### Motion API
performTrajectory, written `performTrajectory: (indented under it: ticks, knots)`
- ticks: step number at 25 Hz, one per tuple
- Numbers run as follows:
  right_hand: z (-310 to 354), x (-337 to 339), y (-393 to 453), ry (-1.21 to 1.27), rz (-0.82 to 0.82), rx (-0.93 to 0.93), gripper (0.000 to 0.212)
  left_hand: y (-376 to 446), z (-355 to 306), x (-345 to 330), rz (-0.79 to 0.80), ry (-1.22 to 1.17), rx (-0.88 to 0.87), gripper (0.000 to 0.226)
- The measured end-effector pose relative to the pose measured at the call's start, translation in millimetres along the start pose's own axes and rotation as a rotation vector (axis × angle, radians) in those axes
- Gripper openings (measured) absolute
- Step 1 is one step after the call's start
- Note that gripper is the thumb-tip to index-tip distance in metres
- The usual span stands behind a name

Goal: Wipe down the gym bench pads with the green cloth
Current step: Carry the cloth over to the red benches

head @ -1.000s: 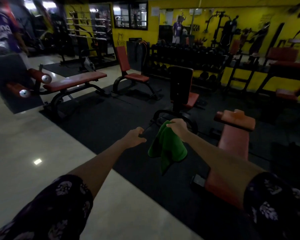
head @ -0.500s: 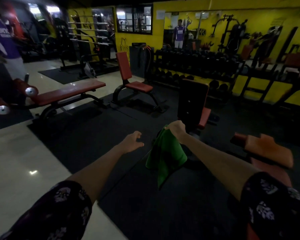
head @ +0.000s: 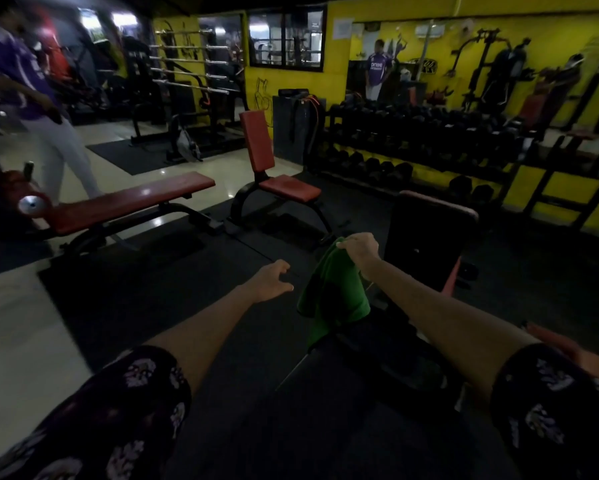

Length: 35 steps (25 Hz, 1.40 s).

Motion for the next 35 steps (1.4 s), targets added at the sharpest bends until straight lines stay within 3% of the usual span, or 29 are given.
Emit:
performTrajectory:
  ticks: [8, 17, 22, 29, 35]
  knots:
    - [44.1, -82.1, 228.1, -0.130, 0.130, 0.046, 0.024, 202.7, 19.0, 64.9, -0.047, -0.055, 0.104, 0.057]
    - [95.0, -217.5, 458.7, -0.245, 0.149, 0.151, 0.019, 439.3, 116.7, 141.9, -0.080, -0.100, 0.163, 0.065]
    - [138.4, -282.3, 581.7, -0.189, 0.108, 0.110, 0.027, 582.5, 153.6, 207.8, -0.087, -0.191, 0.182, 0.063]
    - [173.0, -355.6, 758.6, -0.115, 0.039, 0.077, 0.027, 773.7, 193.3, 247.9, -0.063, -0.237, 0.199, 0.064]
    - [210.5, -403.4, 933.0, -0.014, 0.067, -0.006, 0.024, 954.8, 210.9, 299.1, -0.086, -0.223, 0.203, 0.066]
Point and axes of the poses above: each hand's wrist, its own y-axis towards the middle knuckle, its own x-axis out of the back of the hand, z = x × y, the point moved 3 cm from there along y, towards the middle knuckle, and after that the axes turned 3 degrees about -z, right-handed, at the moved point
